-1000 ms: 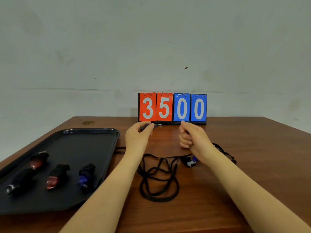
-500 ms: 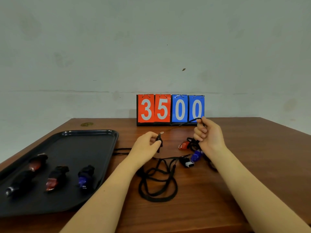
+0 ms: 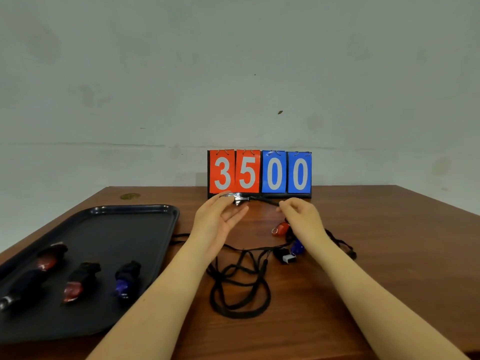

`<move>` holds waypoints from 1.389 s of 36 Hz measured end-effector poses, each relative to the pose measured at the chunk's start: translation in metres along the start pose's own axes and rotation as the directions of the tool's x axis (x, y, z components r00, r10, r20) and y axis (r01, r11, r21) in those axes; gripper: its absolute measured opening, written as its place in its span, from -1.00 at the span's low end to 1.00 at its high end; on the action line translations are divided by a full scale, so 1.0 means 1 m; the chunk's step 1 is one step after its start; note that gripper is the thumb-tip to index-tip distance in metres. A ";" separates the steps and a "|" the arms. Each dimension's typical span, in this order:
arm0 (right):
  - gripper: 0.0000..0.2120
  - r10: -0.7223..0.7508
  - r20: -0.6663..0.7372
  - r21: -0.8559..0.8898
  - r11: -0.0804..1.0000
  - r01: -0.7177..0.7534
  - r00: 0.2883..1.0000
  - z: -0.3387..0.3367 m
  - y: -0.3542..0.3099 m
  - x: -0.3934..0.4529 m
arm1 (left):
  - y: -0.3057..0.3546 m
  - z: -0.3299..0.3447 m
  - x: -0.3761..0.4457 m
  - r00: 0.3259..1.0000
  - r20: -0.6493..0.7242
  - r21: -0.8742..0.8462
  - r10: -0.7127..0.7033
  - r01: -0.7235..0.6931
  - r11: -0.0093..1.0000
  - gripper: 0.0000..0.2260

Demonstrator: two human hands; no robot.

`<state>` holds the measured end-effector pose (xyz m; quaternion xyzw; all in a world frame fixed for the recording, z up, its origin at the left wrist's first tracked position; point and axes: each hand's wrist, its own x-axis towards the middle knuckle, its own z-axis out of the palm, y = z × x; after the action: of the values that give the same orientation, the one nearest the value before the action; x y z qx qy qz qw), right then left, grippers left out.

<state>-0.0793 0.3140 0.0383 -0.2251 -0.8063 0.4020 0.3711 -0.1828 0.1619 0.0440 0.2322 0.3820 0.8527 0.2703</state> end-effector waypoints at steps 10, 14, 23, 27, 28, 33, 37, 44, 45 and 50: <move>-0.85 -0.254 0.459 -0.246 0.885 0.396 0.852 0.021 -0.004 -0.023 | -0.014 -0.009 0.003 0.974 -0.197 0.353 0.116 -0.040 0.935 -0.77; -0.86 -0.311 0.482 -0.178 0.881 0.439 0.819 0.024 -0.009 -0.027 | -0.016 -0.012 0.008 0.960 -0.248 0.440 0.129 -0.007 0.898 -0.82; -0.88 -0.358 0.444 -0.079 0.898 0.434 0.821 0.022 -0.011 -0.026 | -0.018 -0.018 0.009 0.958 -0.227 0.591 0.173 -0.005 0.806 -0.85; -0.87 -0.337 0.466 -0.089 0.902 0.422 0.818 0.024 -0.007 -0.027 | -0.019 -0.018 0.005 0.966 -0.199 0.621 0.165 -0.006 0.784 -0.84; -0.87 -0.336 0.468 -0.084 0.904 0.420 0.817 0.024 -0.007 -0.027 | -0.019 -0.018 0.005 0.967 -0.195 0.628 0.166 -0.007 0.778 -0.83; -0.84 -0.353 0.387 0.004 0.924 0.381 0.852 0.022 -0.010 -0.027 | -0.022 -0.018 0.005 0.973 -0.180 0.665 0.147 0.010 0.747 -0.78; -0.83 -0.334 0.317 0.056 0.941 0.334 0.888 0.017 -0.011 -0.025 | -0.026 -0.017 0.007 0.974 -0.181 0.677 0.134 0.025 0.735 -0.79; -0.85 -0.326 0.479 -0.112 0.898 0.425 0.815 0.021 -0.005 -0.028 | -0.016 -0.021 0.006 0.953 -0.280 -0.086 -0.118 0.098 0.991 -0.82; -0.86 -0.323 0.503 -0.119 0.893 0.435 0.802 0.022 -0.006 -0.028 | -0.015 -0.021 0.006 0.945 -0.301 -0.122 -0.129 0.096 0.988 -0.83; -0.85 -0.345 0.518 -0.067 0.896 0.439 0.783 0.024 -0.009 -0.032 | -0.016 -0.020 0.004 0.939 -0.341 0.058 -0.037 0.060 0.997 -0.83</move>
<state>-0.0787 0.2764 0.0228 0.0249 -0.9363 0.2833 0.2059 -0.1932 0.1626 0.0205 0.0814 0.4569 0.8597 0.2133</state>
